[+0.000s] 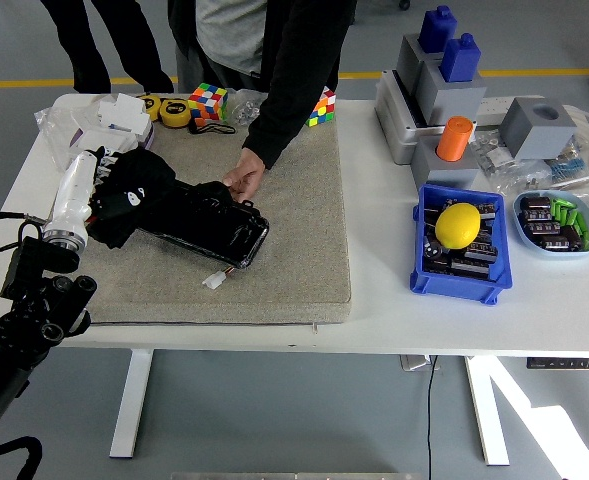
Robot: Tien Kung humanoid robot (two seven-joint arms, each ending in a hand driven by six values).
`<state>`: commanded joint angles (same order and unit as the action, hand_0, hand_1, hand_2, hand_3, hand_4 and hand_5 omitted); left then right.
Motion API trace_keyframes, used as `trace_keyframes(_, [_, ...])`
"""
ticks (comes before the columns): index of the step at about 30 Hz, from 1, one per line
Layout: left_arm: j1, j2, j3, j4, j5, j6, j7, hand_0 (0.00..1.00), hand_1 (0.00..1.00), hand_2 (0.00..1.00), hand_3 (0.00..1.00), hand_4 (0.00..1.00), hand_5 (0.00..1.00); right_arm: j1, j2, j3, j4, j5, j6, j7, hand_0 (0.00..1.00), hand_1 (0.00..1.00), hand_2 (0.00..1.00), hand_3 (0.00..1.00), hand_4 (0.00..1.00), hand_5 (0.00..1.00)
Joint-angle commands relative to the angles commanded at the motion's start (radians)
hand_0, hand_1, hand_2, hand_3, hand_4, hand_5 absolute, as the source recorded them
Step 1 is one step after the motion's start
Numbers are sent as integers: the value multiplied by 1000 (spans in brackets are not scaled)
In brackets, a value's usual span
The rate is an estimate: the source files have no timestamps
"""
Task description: Pick the rag up,wipe the panel,place it on the desk
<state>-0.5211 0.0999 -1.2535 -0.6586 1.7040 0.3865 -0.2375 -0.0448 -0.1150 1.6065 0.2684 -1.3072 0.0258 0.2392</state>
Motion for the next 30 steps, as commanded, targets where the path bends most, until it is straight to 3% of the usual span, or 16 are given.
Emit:
trace_keyframes(17, [25,14,283,-179,-85,-21,38,219,270,374,557,678,2,0,-1,-1,4,0,1,0,589,563,478,521,905,356])
trace_keyframes(30, [30,32,459,-300,-129,-24,49,220,270,374,557,679,2,0,-3,-3,5,0,3,0,589,563,478,521,908,358])
